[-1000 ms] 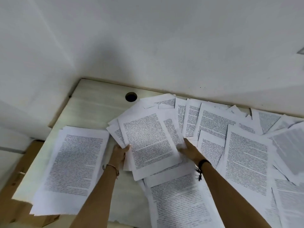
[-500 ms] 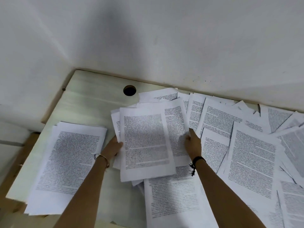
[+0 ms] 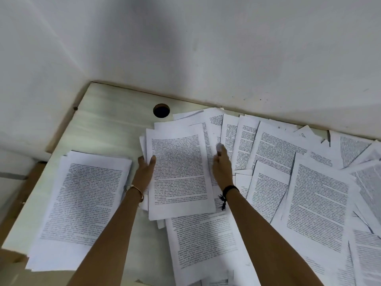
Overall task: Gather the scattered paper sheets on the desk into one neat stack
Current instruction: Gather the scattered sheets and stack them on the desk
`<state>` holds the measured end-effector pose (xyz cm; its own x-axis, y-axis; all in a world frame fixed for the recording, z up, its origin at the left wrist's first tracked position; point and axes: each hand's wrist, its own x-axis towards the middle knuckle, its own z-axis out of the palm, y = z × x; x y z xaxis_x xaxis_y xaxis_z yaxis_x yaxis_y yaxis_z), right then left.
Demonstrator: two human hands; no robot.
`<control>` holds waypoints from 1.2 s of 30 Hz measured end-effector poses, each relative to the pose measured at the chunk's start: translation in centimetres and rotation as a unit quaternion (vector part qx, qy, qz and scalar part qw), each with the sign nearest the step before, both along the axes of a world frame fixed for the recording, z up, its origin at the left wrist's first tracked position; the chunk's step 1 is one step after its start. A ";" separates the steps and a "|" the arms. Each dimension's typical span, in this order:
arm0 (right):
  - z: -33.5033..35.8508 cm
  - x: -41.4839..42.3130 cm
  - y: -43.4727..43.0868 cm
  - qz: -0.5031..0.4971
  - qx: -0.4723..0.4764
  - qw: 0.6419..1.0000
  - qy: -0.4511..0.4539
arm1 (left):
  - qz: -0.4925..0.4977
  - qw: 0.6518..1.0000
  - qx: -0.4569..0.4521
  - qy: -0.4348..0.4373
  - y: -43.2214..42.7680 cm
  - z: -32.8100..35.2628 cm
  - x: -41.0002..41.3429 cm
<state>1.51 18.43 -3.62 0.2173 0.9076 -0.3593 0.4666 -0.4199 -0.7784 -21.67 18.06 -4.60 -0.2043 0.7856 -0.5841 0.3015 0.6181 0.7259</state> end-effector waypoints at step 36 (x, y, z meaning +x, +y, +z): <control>-0.7 2.9 -9.6 0.016 -0.001 0.986 -0.166 | 0.102 0.993 -0.046 -0.020 -8.9 0.4 2.6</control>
